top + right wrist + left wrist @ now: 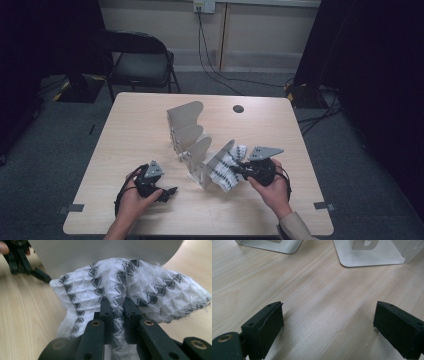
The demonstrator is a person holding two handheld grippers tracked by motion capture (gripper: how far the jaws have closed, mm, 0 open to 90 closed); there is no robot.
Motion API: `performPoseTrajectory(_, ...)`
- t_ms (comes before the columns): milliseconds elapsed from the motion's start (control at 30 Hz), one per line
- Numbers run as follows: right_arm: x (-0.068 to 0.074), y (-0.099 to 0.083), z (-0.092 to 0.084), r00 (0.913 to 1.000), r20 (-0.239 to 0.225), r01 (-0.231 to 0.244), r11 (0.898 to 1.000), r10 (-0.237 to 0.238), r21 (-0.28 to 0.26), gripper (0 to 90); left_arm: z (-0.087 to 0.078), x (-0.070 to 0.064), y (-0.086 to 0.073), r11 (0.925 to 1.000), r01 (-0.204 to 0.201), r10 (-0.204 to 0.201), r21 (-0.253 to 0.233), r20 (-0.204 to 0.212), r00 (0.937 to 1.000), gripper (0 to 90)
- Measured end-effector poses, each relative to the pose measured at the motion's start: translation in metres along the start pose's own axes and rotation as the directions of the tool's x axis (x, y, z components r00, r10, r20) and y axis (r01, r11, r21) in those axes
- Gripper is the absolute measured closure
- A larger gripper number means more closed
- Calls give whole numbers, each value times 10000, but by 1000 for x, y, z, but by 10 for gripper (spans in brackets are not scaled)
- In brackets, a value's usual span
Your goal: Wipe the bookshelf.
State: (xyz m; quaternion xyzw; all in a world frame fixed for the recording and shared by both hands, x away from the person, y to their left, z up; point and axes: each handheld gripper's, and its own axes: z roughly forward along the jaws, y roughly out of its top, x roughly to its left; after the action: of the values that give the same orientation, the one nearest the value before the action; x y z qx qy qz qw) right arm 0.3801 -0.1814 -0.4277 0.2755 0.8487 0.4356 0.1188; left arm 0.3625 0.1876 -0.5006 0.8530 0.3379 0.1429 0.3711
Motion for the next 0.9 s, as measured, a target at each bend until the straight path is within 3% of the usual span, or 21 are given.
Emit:
performPoseTrajectory(267, 11, -35, 37, 9987, -335, -366, 9956, 396, 860, 807, 0, 0, 0, 9999, -85, 85, 76, 10, 10000, 77)
performPoseTrajectory(467, 12, -44, 44, 9966, -480, -616, 9935, 665, 955, 803, 0, 0, 0, 9999, -65, 65, 82, 17, 10000, 71)
performPoseTrajectory(633, 14, -37, 30, 9985, -370, -364, 9950, 400, 933, 803, 0, 0, 1, 9999, -85, 85, 98, 1, 10000, 68)
performPoseTrajectory(900, 32, 12, -26, 9980, -575, 238, 9981, -270, -562, 803, 2, -2, 2, 9999, -38, 38, 133, 22, 10000, 39)
